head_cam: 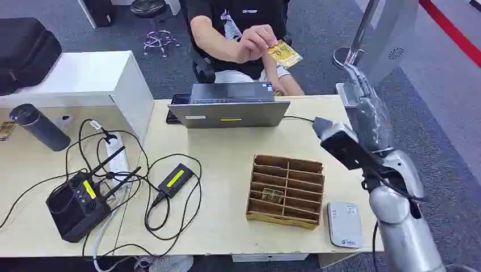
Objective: Pass the card to the sensor for recognition and then transmit it.
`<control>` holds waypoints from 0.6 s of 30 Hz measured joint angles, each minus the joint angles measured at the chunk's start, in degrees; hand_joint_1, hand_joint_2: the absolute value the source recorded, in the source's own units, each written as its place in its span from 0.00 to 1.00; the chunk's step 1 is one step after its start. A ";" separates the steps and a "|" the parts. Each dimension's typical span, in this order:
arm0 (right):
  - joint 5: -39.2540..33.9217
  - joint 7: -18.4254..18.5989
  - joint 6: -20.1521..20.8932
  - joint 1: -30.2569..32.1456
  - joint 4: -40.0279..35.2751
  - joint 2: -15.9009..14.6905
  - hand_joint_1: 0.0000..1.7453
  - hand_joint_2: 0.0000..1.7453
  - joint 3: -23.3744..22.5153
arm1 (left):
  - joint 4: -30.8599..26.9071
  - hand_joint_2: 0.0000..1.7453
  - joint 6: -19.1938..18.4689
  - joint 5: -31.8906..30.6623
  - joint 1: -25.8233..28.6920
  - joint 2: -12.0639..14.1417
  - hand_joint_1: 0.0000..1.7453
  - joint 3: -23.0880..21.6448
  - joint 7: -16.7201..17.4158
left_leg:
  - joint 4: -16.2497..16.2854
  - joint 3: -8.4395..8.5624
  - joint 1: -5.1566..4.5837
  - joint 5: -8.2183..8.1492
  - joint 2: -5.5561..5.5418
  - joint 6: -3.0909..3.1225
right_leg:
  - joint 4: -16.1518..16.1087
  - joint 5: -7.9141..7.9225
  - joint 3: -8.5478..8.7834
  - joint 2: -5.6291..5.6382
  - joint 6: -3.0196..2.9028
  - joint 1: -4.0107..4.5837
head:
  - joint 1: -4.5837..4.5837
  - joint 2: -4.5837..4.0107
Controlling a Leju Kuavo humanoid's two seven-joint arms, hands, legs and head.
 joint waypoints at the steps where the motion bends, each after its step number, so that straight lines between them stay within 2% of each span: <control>1: 2.80 1.83 -0.83 -3.28 2.65 0.00 0.00 1.00 1.71 | 0.00 1.00 -0.42 0.00 -0.39 0.02 0.00 -0.44 0.00 | 0.00 -0.03 0.00 0.02 0.01 -0.01 | 0.02 0.01 -0.01 0.01 -0.01 0.00 | 0.04 0.00; 3: 5.14 5.82 -1.26 -11.24 11.61 0.72 0.00 1.00 5.49 | 0.00 1.00 -1.44 0.00 -1.47 0.02 0.00 -1.39 0.00 | 0.00 0.01 0.01 0.18 0.02 -0.04 | 0.02 0.11 -0.04 0.02 -0.01 0.00 | 0.00 0.00; 7: 5.56 7.44 -2.92 -21.55 26.16 2.77 0.00 1.00 9.65 | 0.00 1.00 -2.45 0.00 -2.15 0.00 0.00 -2.88 0.00 | 0.02 -0.02 0.02 0.30 -0.17 0.00 | 0.02 0.15 -0.06 -0.15 -0.02 0.01 | 0.02 0.00; 10: 5.63 7.55 -4.63 -25.37 33.22 3.98 0.00 1.00 11.38 | 0.00 1.00 -2.64 0.00 -2.17 -0.02 0.00 -3.52 0.00 | 0.03 -0.05 0.03 0.31 -0.27 -0.01 | 0.03 0.15 -0.06 -0.24 -0.02 0.01 | 0.02 0.00; 15: 5.74 8.01 -8.04 -27.27 39.53 5.38 0.00 1.00 12.65 | 0.00 1.00 -3.06 0.00 -2.36 -0.09 0.00 -4.37 0.00 | 0.02 -0.10 0.02 0.29 -0.24 0.00 | 0.02 0.14 -0.11 -0.20 -0.02 0.01 | 0.04 0.00; 16: 5.74 8.01 -8.19 -27.41 40.29 5.57 0.78 1.00 12.82 | 0.00 1.00 -3.06 0.00 -2.40 -0.09 0.00 -4.39 0.00 | 0.02 -0.10 0.02 0.29 -0.23 0.00 | 0.02 0.14 -0.13 -0.19 -0.02 0.01 | 0.02 0.00; 17: 5.74 8.01 -8.21 -27.50 40.77 5.73 0.91 1.00 13.00 | 0.00 1.00 -3.06 0.00 -2.46 -0.09 0.00 -4.41 0.00 | 0.03 -0.11 0.02 0.29 -0.22 0.00 | 0.02 0.14 -0.14 -0.19 -0.02 0.01 | 0.04 0.00; 18: 5.78 8.01 -8.37 -27.55 41.19 5.83 0.94 1.00 13.11 | 0.00 1.00 -3.08 0.00 -2.53 -0.09 0.00 -4.44 0.00 | 0.03 -0.12 0.02 0.29 -0.23 0.00 | 0.02 0.14 -0.15 -0.20 -0.02 0.01 | 0.02 0.00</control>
